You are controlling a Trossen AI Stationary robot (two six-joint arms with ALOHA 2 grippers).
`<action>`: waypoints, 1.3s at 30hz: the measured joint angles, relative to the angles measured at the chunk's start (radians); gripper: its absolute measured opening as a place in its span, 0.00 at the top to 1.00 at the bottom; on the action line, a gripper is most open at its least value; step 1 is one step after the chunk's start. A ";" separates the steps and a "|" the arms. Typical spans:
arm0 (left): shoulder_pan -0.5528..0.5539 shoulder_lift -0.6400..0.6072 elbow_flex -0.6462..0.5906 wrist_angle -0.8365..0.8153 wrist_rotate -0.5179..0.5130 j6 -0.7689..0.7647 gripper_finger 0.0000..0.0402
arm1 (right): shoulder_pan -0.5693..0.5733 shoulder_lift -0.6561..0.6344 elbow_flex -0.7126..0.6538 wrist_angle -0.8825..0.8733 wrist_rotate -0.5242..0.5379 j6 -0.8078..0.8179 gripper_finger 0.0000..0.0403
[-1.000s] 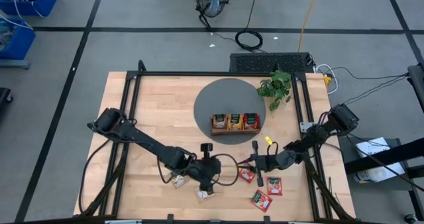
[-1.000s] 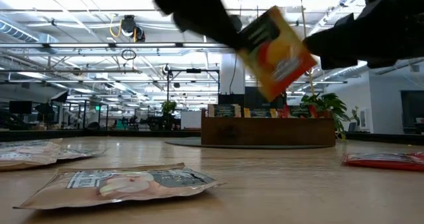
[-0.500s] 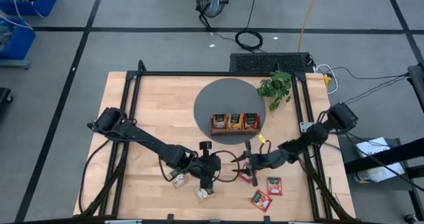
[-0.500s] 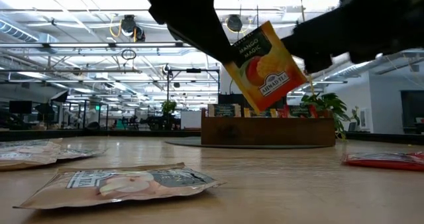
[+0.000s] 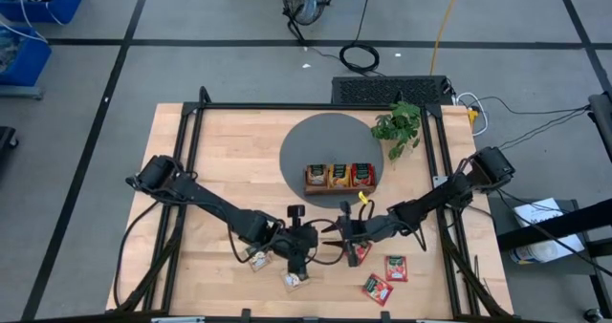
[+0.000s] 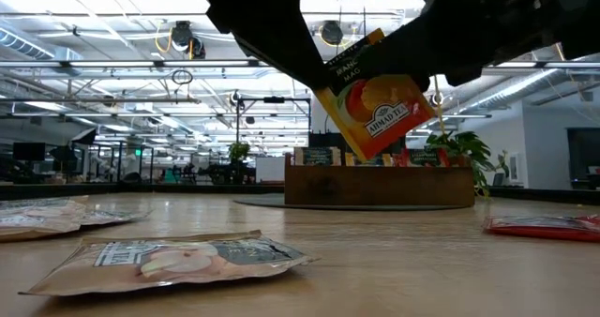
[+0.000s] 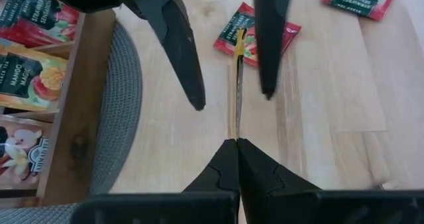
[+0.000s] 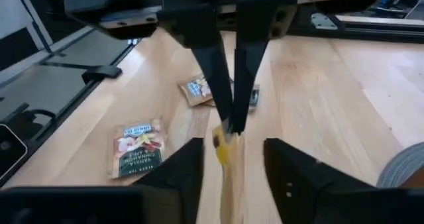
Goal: Pick & Place Tea
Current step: Put the yellow tea bag into the middle section of the wooden organizer
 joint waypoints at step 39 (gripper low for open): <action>-0.003 0.000 0.000 0.236 -0.112 0.110 0.47 | 0.032 -0.002 -0.279 0.591 -0.045 -0.252 1.00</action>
